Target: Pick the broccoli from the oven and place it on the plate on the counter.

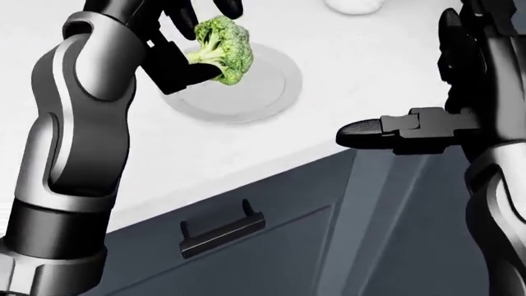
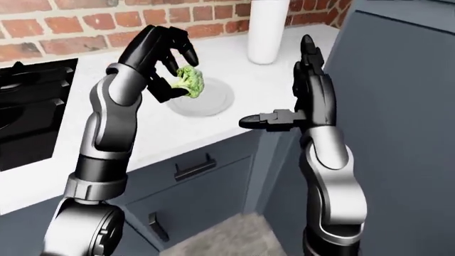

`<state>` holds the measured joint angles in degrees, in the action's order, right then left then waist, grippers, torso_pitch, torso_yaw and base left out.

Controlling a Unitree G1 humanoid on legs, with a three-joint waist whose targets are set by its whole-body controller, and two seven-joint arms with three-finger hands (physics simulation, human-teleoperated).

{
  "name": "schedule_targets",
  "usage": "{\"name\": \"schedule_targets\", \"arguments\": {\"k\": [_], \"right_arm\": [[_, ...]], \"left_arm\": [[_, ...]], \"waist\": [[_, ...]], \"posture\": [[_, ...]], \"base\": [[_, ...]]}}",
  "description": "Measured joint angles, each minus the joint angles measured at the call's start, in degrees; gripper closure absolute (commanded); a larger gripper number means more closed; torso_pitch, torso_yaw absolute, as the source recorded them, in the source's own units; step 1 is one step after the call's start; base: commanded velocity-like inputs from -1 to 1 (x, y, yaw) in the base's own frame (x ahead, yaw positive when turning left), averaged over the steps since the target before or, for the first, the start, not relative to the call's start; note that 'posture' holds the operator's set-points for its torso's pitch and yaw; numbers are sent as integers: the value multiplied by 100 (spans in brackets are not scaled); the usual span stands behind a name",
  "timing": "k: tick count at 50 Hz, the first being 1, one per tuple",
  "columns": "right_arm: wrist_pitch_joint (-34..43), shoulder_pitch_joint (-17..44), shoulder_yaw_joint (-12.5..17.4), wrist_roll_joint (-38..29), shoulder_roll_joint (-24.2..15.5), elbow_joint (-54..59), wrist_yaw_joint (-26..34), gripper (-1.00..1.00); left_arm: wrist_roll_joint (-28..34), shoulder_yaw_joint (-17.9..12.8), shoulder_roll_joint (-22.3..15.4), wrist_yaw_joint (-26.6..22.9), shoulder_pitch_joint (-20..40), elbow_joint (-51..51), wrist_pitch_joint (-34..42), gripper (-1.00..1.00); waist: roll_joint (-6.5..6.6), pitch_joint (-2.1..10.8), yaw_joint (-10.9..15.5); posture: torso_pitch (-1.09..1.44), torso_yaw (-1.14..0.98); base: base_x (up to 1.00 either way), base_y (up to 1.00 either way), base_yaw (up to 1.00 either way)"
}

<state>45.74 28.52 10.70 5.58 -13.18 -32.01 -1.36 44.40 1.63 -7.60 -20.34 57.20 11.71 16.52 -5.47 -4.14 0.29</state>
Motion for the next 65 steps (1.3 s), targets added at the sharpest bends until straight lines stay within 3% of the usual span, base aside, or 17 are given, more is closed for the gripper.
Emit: {"name": "schedule_targets", "arguments": {"k": [4, 9, 14, 16, 17, 19, 22, 25, 27, 30, 33, 37, 41, 44, 45, 55, 65], "right_arm": [[-78, -19, -71, -1, 38, -48, 68, -100], [-26, -14, -9, -2, 42, -14, 92, -100], [-86, -7, 0, -21, 37, -7, 92, -100], [-120, -38, -109, -11, 97, -1, 115, -100], [-115, -45, -171, 5, 106, 35, 139, -100], [-99, -49, -236, 28, 117, 74, 183, -100], [-111, -23, -174, -1, 101, 10, 183, -100], [-189, 30, -137, -45, 99, -111, 165, -100], [-240, 29, -128, -67, 92, -144, 161, -100], [-213, -91, -83, -115, 104, -25, 159, -100], [-11, -121, 64, -45, 169, 57, 119, -100], [-24, -36, -25, 43, 152, -24, 104, -100], [-126, -10, -249, 149, 180, -58, 168, -100], [-220, -9, -183, 108, 135, -29, 148, -100], [-243, -23, -144, 85, 121, -26, 133, -100], [-228, -95, -61, 1, 110, 57, 84, -100], [-199, -16, -34, 45, 85, -41, 53, -100]], "left_arm": [[20, -103, -55, 3, -24, -62, 37, 100], [33, -91, -36, 33, 82, -125, 32, 100], [8, -56, -40, 14, 85, -100, -12, 100], [17, -139, -91, 32, 14, -114, -2, 100], [27, -189, -111, 43, -29, -78, 23, 100], [49, -256, -146, 46, -80, -6, 100, 100], [59, -240, -142, 39, -33, -74, 148, 100], [42, -219, -144, 60, 58, -231, 83, 100], [28, -200, -130, 83, 114, -294, 33, 100], [-4, -66, -44, 63, -30, -226, -11, 100], [-51, 76, 4, -74, -73, 13, 34, 100], [-35, -78, -91, -78, 3, -155, 67, 100], [45, -357, -222, 67, 21, -303, 112, 100], [60, -313, -196, 102, 52, -310, 125, 100], [54, -274, -162, 102, 30, -302, 113, 100], [50, -60, -14, 88, 174, 268, -35, 100], [191, 18, 92, 209, 216, 842, -321, 100]], "waist": [[257, -33, 2], [385, 65, -63], [825, 239, -68], [703, 163, 18], [746, 153, 46], [806, 213, 83], [707, 289, 75], [427, 173, 113], [138, 156, 108], [415, 63, -18], [644, 116, -38], [881, 220, 4], [682, 264, 83], [340, 248, 74], [305, 215, 75], [422, 196, 35], [418, 239, 13]], "posture": [[0, 0], [0, 0], [0, 0], [0, 0], [0, 0], [0, 0], [0, 0], [0, 0], [0, 0], [0, 0], [0, 0], [0, 0], [0, 0], [0, 0], [0, 0], [0, 0], [0, 0]], "base": [[0, 0, 0], [0, -2, 0], [0, -22, 0], [0, -27, 0], [0, -27, 0], [0, -27, 0], [0, -20, 0], [0, -2, 0], [0, 0, 0], [0, 0, 16], [0, 0, 64], [0, 0, 66], [0, 0, 5], [0, 0, 0], [0, 0, 0], [0, 0, 0], [0, 0, 0]]}}
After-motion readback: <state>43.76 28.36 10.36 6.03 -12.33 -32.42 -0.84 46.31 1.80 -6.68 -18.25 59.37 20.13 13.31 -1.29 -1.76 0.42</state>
